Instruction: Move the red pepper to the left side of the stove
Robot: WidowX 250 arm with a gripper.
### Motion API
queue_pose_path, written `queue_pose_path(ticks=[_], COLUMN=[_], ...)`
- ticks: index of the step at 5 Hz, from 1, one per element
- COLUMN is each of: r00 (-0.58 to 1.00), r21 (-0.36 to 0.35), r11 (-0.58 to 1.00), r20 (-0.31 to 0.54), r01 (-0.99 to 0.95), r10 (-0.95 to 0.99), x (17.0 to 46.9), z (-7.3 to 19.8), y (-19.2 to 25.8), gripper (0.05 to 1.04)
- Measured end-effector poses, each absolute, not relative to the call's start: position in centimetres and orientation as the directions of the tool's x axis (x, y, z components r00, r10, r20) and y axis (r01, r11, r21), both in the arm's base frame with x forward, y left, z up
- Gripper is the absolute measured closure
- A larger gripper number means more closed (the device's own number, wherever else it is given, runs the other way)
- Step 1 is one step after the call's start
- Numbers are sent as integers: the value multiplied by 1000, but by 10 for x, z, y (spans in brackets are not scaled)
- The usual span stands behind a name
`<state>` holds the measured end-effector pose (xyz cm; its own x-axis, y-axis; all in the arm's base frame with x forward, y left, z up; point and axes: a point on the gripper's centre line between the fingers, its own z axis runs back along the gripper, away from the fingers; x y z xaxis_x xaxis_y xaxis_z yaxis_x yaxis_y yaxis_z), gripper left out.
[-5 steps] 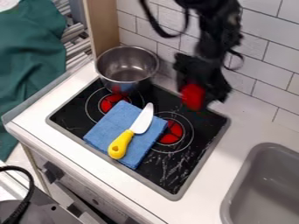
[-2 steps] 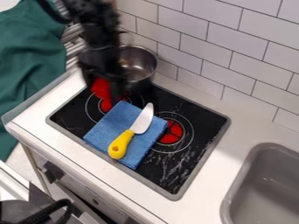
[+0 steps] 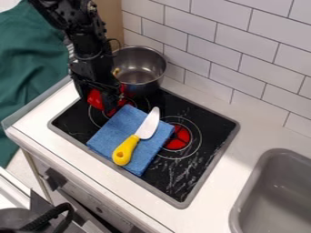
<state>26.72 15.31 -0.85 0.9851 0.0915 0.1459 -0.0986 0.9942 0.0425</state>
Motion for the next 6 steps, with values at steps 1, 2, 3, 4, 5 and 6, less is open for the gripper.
queue_pose_path(ticks=[1, 2, 3, 4, 5, 6], r00=[990, 995, 996, 997, 998, 997], r21=[62, 69, 67, 76, 55, 43], r11=[996, 997, 997, 997, 998, 997], r20=[130, 96, 85, 75, 49, 34], r01=[-60, -44, -46, -33, -44, -69], r10=[52, 37, 40, 27, 41, 67], x=[261, 252, 244, 243, 242, 245], z=[-10, -12, -15, -16, -29, -35], y=[162, 167, 167, 168, 167, 167], gripper=[339, 339, 339, 339, 262, 56])
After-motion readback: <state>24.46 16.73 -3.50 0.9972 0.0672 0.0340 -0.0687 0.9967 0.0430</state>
